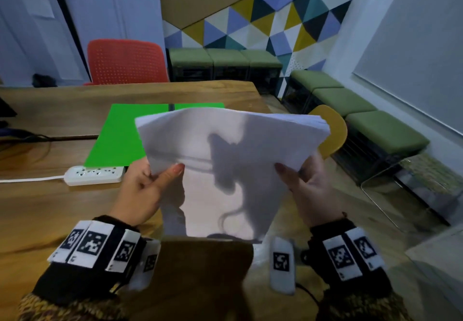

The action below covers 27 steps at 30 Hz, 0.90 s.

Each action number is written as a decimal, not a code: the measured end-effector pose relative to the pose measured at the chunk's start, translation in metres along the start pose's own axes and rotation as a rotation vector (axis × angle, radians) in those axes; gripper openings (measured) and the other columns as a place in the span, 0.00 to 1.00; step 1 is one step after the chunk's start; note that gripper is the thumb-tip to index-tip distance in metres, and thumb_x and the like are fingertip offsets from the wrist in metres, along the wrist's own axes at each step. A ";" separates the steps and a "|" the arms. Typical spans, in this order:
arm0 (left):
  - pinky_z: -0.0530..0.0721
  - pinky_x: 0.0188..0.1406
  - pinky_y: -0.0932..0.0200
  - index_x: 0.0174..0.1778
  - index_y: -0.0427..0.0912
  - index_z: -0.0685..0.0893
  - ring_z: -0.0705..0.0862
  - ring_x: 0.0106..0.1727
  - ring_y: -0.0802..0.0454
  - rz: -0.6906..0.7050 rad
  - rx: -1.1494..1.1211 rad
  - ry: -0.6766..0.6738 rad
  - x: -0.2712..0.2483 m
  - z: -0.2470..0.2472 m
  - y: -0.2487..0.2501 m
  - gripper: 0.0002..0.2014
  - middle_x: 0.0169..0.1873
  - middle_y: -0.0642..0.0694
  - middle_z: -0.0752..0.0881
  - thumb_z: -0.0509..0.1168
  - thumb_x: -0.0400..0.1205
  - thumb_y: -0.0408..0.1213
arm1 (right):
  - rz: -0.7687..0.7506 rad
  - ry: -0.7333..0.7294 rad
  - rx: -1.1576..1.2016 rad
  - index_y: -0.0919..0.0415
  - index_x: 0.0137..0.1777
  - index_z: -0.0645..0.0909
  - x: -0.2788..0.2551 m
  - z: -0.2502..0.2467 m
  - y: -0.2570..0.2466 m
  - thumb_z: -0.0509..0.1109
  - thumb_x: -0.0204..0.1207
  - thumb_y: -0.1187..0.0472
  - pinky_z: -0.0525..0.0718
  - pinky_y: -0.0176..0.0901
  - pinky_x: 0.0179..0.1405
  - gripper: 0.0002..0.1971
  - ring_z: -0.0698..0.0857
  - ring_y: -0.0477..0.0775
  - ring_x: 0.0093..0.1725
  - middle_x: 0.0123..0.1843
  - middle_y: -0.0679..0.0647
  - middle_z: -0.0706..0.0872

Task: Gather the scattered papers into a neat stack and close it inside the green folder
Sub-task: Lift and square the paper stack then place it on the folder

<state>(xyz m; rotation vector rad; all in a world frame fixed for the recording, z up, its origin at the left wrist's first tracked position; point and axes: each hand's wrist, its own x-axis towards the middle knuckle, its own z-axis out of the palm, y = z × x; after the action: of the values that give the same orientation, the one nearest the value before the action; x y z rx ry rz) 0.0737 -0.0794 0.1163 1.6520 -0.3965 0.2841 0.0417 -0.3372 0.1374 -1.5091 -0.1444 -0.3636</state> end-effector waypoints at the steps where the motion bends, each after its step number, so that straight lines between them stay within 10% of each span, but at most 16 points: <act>1: 0.80 0.34 0.76 0.30 0.54 0.90 0.84 0.31 0.72 -0.017 -0.018 0.013 -0.004 0.001 -0.002 0.22 0.27 0.67 0.89 0.63 0.76 0.21 | -0.029 -0.017 -0.021 0.60 0.61 0.73 -0.003 0.004 0.006 0.67 0.72 0.72 0.85 0.33 0.42 0.18 0.86 0.38 0.49 0.48 0.39 0.90; 4: 0.83 0.35 0.72 0.37 0.39 0.85 0.87 0.32 0.67 -0.139 -0.091 0.040 -0.025 0.007 -0.013 0.04 0.29 0.61 0.91 0.67 0.76 0.33 | -0.032 0.003 -0.136 0.52 0.50 0.75 -0.020 0.014 0.031 0.64 0.74 0.71 0.82 0.27 0.38 0.13 0.85 0.32 0.42 0.42 0.37 0.89; 9: 0.84 0.38 0.71 0.44 0.31 0.85 0.87 0.37 0.66 -0.184 -0.023 0.052 -0.041 0.015 -0.026 0.18 0.36 0.62 0.91 0.66 0.74 0.46 | -0.043 0.055 -0.233 0.58 0.55 0.74 -0.034 0.020 0.055 0.62 0.71 0.65 0.79 0.23 0.43 0.12 0.82 0.28 0.47 0.48 0.46 0.82; 14: 0.83 0.34 0.73 0.42 0.37 0.83 0.86 0.36 0.62 -0.184 0.013 0.071 -0.035 0.013 -0.030 0.02 0.33 0.65 0.90 0.68 0.77 0.30 | -0.056 0.073 -0.246 0.70 0.63 0.72 -0.031 0.023 0.051 0.63 0.72 0.64 0.81 0.26 0.46 0.20 0.82 0.34 0.50 0.51 0.47 0.83; 18: 0.85 0.44 0.71 0.56 0.66 0.74 0.84 0.57 0.59 -0.188 -0.119 0.178 -0.039 0.014 -0.020 0.27 0.50 0.58 0.87 0.77 0.65 0.46 | 0.002 0.135 -0.264 0.62 0.70 0.65 -0.041 0.024 0.052 0.65 0.71 0.61 0.83 0.35 0.51 0.27 0.82 0.39 0.57 0.58 0.49 0.82; 22: 0.82 0.54 0.64 0.75 0.69 0.47 0.81 0.62 0.57 0.217 0.191 0.273 -0.026 0.010 0.018 0.46 0.68 0.41 0.74 0.70 0.70 0.40 | -0.195 0.282 -0.320 0.41 0.79 0.43 -0.036 0.038 0.025 0.65 0.69 0.70 0.79 0.50 0.69 0.46 0.70 0.52 0.77 0.79 0.47 0.65; 24: 0.73 0.65 0.64 0.77 0.64 0.52 0.73 0.68 0.45 0.342 0.498 0.283 -0.019 0.010 0.034 0.43 0.72 0.28 0.68 0.67 0.72 0.35 | -0.404 0.367 -0.557 0.50 0.79 0.45 -0.032 0.046 0.015 0.65 0.64 0.80 0.69 0.32 0.74 0.49 0.57 0.36 0.80 0.81 0.39 0.53; 27: 0.56 0.63 0.86 0.71 0.50 0.72 0.63 0.64 0.62 0.311 0.697 0.208 -0.020 0.012 0.044 0.30 0.71 0.28 0.68 0.67 0.71 0.34 | -0.456 0.292 -0.798 0.55 0.75 0.59 -0.030 0.047 0.002 0.63 0.59 0.80 0.65 0.06 0.52 0.43 0.65 0.31 0.63 0.73 0.61 0.64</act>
<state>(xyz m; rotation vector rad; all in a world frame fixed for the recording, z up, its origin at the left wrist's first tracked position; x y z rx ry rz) 0.0368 -0.0938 0.1464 2.2079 -0.4217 0.8984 0.0200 -0.2859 0.1291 -2.1798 -0.1147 -1.0971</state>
